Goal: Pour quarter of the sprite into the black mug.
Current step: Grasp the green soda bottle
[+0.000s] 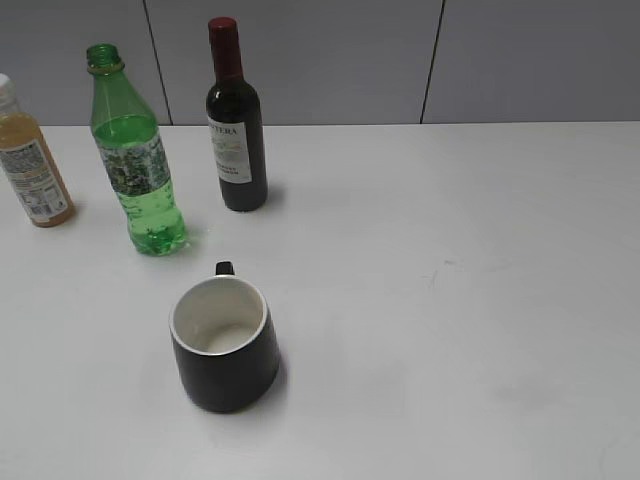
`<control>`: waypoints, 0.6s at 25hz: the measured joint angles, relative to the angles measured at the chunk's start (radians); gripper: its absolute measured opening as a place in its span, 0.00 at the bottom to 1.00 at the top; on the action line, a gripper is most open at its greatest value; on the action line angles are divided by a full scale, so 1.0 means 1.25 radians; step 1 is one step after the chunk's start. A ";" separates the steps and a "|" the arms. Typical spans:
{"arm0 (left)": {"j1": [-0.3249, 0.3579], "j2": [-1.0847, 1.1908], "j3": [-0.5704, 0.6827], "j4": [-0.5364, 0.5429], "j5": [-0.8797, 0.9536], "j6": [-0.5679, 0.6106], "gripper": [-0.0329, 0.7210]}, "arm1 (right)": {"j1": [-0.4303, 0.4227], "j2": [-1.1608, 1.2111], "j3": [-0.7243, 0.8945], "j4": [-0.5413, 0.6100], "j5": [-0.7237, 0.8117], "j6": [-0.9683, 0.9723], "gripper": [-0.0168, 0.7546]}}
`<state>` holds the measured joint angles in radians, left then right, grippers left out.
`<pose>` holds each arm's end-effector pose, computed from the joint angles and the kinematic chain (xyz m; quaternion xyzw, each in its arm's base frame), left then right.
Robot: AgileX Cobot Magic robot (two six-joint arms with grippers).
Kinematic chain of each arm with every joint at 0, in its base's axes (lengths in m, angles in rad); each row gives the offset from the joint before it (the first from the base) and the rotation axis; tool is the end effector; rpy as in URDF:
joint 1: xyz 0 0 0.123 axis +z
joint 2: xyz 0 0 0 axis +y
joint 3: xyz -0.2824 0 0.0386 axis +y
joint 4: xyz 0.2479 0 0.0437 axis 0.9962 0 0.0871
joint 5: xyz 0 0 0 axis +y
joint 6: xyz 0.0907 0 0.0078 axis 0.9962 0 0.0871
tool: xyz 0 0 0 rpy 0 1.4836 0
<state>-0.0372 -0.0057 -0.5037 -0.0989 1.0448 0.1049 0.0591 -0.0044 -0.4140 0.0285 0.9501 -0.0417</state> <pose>-0.0060 -0.0076 0.2798 0.0618 0.8433 -0.0314 0.5330 0.0082 0.0026 0.2618 -0.0418 0.8445 0.0189 0.5337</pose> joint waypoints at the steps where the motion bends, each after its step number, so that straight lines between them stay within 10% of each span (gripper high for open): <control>1: 0.000 0.000 0.000 0.000 0.000 0.000 0.36 | 0.000 0.000 0.000 0.000 0.000 0.000 0.78; 15: 0.000 0.000 0.000 0.000 0.000 0.000 0.36 | 0.000 0.000 0.000 0.000 -0.002 0.000 0.78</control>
<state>-0.0372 -0.0057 -0.5037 -0.0989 1.0448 0.1049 0.0591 -0.0044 -0.4140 0.0285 0.9477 -0.0417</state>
